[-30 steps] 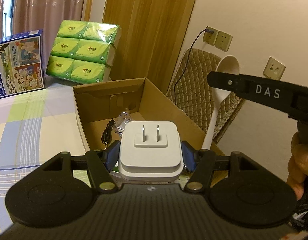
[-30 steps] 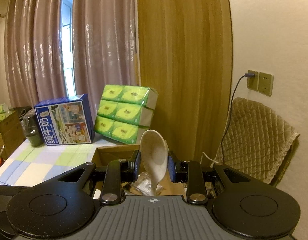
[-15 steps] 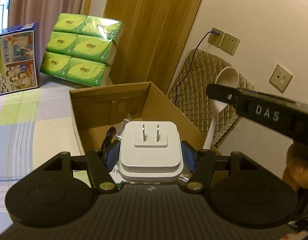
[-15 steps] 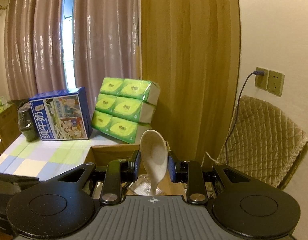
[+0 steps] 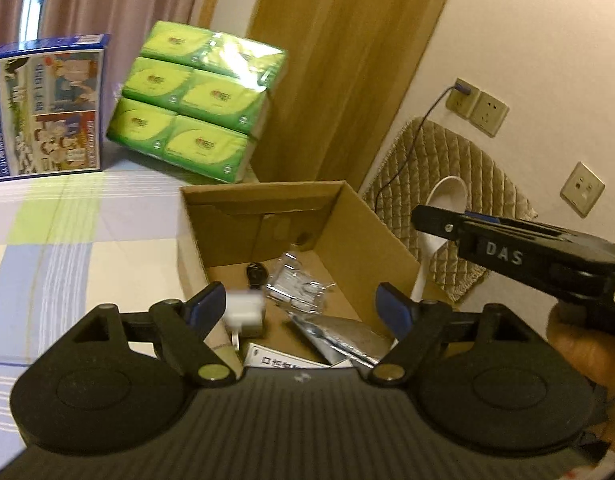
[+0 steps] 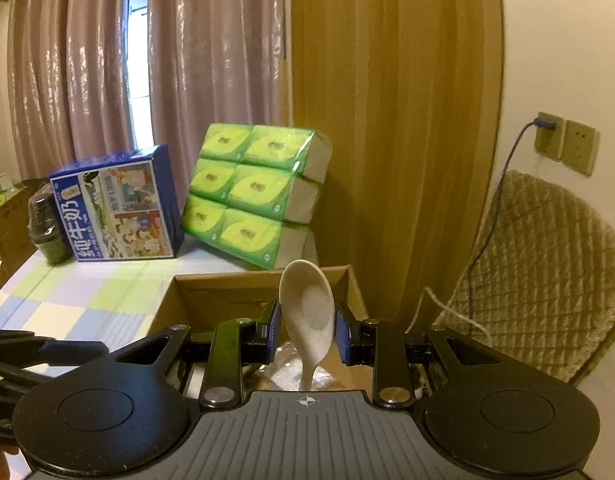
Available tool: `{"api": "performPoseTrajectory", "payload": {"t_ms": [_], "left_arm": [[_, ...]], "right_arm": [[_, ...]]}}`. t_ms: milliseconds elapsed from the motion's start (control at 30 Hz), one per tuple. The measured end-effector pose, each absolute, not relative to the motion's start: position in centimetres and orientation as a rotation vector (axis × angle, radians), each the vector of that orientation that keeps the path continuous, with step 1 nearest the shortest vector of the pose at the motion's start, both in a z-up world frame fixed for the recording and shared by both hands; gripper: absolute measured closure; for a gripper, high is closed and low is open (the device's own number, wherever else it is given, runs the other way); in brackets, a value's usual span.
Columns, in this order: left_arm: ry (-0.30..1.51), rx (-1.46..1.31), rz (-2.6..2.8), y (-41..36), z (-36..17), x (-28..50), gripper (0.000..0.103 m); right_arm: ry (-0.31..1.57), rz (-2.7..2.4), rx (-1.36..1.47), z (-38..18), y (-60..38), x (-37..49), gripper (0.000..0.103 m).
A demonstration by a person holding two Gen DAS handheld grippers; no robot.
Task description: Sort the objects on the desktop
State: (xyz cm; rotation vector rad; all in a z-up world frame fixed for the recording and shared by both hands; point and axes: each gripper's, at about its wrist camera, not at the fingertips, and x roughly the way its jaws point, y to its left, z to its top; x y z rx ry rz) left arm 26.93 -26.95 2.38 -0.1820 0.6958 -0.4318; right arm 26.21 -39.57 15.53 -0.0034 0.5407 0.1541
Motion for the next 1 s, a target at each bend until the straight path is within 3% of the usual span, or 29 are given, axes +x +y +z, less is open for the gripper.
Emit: {"api": "performPoseTrajectory", "payload": {"t_ms": [33, 67, 133, 400, 567, 667, 1000], "left_arm": [[0.695, -0.186, -0.428, -26.6, 2.4, 26.8, 0.024], [0.693, -0.189, -0.424, -26.3, 2.4, 26.5, 0.024], [0.69, -0.195, -0.417, -25.7, 2.5, 26.0, 0.024], [0.68, -0.232, -0.377, -23.3, 2.7, 21.9, 0.018], [0.653, -0.201, -0.327, -22.8, 4.0, 17.8, 0.001], [0.631, -0.176, -0.294, -22.8, 4.9, 14.9, 0.001], [0.679, -0.174, -0.246, -22.7, 6.2, 5.7, 0.001]], "right_arm": [[0.55, 0.155, 0.002, 15.4, -39.5, 26.5, 0.074], [0.555, 0.149, 0.014, 15.3, -39.5, 26.7, 0.052], [0.534, 0.146, 0.056, 15.6, -40.0, 26.5, 0.033], [0.513, 0.112, 0.081, 17.4, -41.3, 22.5, 0.029], [0.512, 0.105, 0.11, 18.4, -41.7, 16.6, 0.01], [0.522, 0.099, 0.101, 18.7, -41.5, 12.8, 0.002], [0.641, 0.081, 0.059, 19.6, -41.3, 2.3, 0.002]]}}
